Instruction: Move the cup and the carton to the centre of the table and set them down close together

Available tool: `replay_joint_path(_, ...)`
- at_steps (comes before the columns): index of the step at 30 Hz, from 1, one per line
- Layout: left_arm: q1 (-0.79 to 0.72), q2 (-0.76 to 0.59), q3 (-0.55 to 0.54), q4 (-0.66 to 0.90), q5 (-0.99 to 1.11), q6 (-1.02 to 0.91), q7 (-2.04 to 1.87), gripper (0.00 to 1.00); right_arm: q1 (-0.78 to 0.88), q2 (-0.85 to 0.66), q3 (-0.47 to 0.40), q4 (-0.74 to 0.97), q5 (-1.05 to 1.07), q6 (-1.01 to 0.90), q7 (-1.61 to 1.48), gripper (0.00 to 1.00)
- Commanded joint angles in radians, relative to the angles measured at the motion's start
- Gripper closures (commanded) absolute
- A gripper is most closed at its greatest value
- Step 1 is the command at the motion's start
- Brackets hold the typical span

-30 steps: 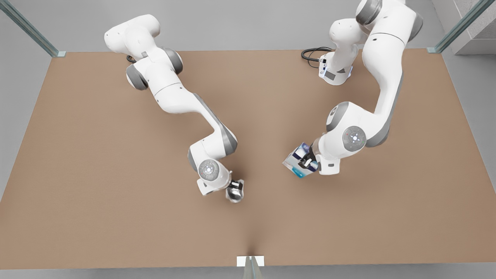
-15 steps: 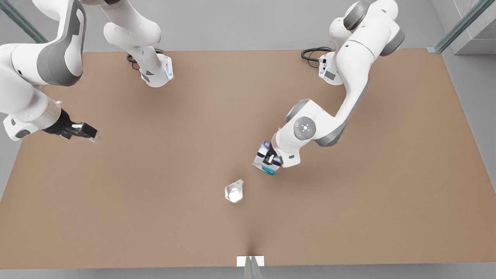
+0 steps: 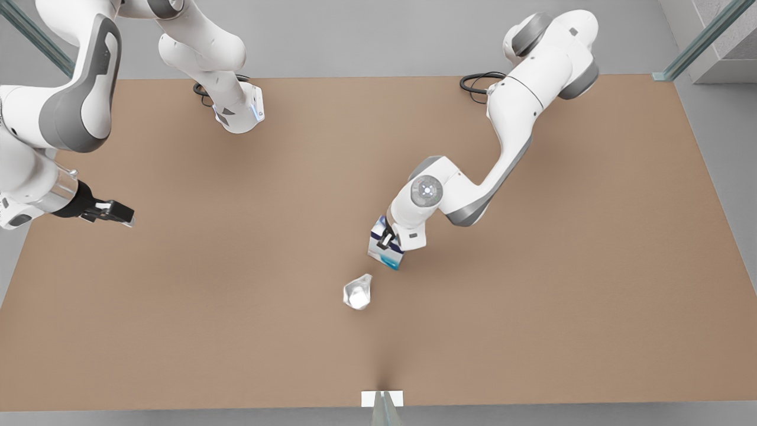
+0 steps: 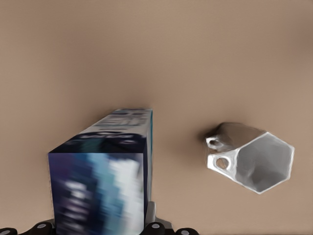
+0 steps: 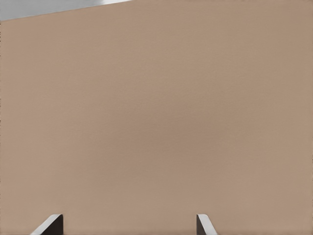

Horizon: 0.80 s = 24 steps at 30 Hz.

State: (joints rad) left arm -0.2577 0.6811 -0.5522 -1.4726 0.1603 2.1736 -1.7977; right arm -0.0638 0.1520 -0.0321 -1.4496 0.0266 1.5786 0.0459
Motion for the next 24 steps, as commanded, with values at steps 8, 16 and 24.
replay_joint_path(8, 0.0, 0.001, 0.0, 0.0, 0.022, 0.002, 0.001, 0.0, -0.013, 0.006, -0.003, 0.025, -0.001, -0.008, -0.008, 0.0)
replay_joint_path(16, 0.0, 0.001, -0.008, 0.0, 0.021, 0.0, 0.0, 0.0, -0.028, 0.005, -0.003, 0.029, 0.003, -0.008, -0.008, 0.0)
replay_joint_path(24, 0.003, -0.002, -0.015, 0.058, 0.018, -0.061, -0.002, 0.0, -0.03, 0.006, -0.003, 0.029, 0.006, -0.008, -0.009, 0.0)
